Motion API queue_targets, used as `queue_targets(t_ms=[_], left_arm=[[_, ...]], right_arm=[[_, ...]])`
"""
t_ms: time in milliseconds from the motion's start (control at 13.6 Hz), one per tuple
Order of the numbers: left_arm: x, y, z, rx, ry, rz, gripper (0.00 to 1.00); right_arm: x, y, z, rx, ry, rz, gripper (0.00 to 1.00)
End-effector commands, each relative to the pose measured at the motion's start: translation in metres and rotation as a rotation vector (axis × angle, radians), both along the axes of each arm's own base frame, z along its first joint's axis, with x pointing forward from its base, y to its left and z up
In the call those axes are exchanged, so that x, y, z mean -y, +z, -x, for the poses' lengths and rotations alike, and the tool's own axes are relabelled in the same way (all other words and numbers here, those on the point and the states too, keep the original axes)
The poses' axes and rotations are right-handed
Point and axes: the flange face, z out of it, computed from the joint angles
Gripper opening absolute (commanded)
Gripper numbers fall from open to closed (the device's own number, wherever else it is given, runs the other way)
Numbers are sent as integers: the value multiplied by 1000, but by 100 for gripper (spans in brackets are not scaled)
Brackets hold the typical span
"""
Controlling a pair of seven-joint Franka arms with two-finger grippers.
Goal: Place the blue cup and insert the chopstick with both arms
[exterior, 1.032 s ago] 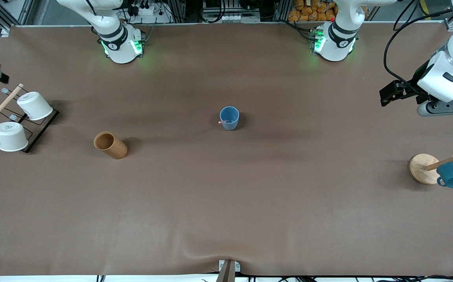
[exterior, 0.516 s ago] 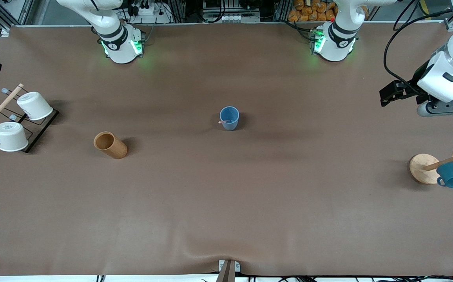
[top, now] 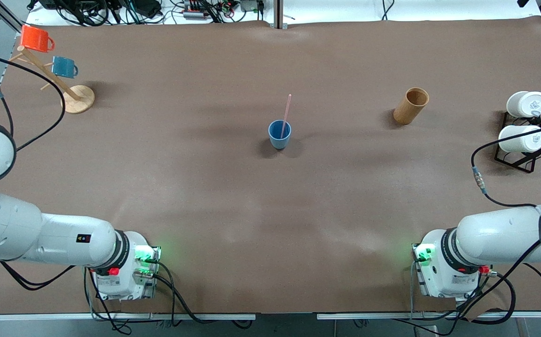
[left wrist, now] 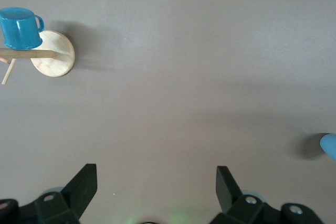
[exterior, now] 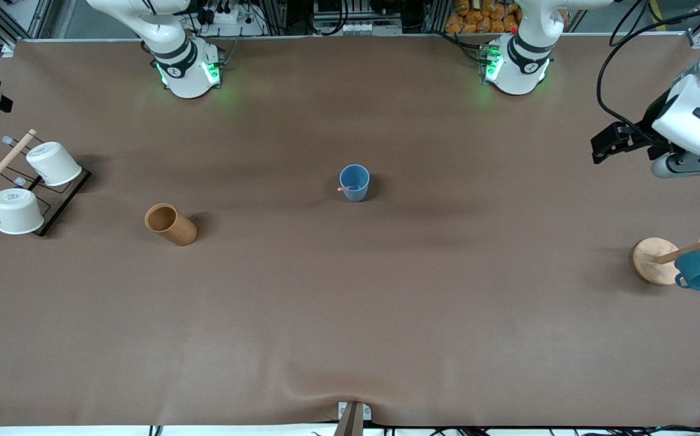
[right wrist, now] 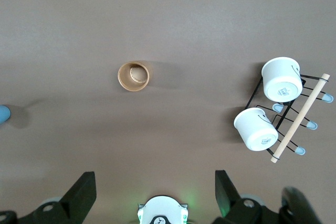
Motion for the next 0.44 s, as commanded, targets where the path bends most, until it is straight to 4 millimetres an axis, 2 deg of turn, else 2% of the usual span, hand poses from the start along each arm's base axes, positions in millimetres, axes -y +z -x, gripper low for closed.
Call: queue_targets(t_ms=[0, 147, 295, 368], left_arm=[[-9, 26, 7, 6, -29, 23, 100], [-10, 33, 10, -5, -47, 44, 100], [-24, 37, 9, 1, -20, 62, 100], [-24, 38, 9, 4, -18, 62, 100]], right_arm=[[-4, 6, 1, 3, -20, 17, 100], [-3, 7, 2, 7, -36, 18, 100], [-3, 8, 1, 13, -36, 17, 100], [-2, 8, 1, 13, -38, 17, 100]])
